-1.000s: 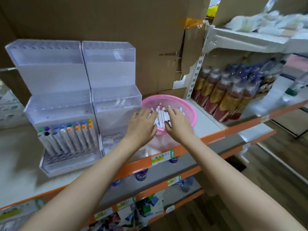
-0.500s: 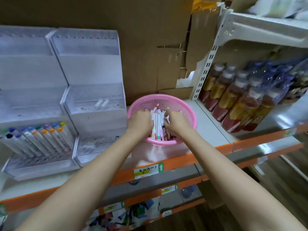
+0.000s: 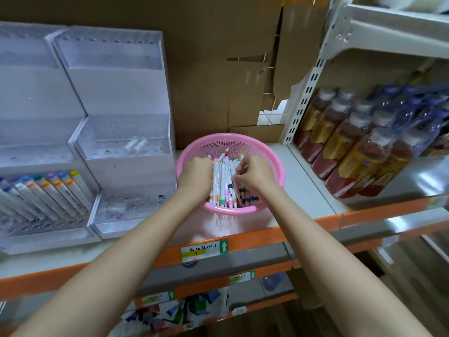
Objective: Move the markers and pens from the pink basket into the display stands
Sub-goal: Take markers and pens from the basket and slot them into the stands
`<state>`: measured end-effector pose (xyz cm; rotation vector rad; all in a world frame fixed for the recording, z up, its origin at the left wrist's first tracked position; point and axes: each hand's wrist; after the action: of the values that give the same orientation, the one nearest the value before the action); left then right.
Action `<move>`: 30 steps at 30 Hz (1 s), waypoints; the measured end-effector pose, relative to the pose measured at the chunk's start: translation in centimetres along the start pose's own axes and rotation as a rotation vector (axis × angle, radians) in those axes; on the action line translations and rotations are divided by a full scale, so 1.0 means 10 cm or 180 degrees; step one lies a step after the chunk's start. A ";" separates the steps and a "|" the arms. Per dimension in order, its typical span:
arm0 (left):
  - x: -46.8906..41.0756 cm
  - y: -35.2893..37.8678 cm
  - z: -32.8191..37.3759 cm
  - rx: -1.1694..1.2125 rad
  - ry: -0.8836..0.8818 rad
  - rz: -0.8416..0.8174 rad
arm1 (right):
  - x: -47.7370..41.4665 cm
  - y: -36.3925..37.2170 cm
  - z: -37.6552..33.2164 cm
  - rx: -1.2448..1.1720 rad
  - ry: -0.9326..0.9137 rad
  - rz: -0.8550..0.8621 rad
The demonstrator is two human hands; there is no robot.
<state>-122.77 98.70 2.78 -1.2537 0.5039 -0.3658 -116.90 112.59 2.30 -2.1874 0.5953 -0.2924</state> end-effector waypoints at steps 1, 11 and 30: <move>0.01 -0.01 0.00 0.0113 0.0004 0.0008 | 0.00 -0.01 0.00 -0.0064 0.0043 -0.0014; -0.05 0.05 -0.08 0.0300 0.0107 0.0201 | 0.03 -0.04 -0.01 -0.0481 0.0179 -0.0185; -0.03 -0.02 -0.13 0.1050 0.0291 0.0355 | 0.08 -0.09 -0.04 -0.0959 -0.0446 -0.0081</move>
<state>-123.75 97.73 2.73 -0.8892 0.5638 -0.3954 -116.12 112.41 3.26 -2.4817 0.5625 -0.0633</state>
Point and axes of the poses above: each hand's wrist, its own x-axis away from the middle knuckle, its own y-axis out of the palm, z = x × y, and after that the axes turned 4 degrees about -x, right-handed
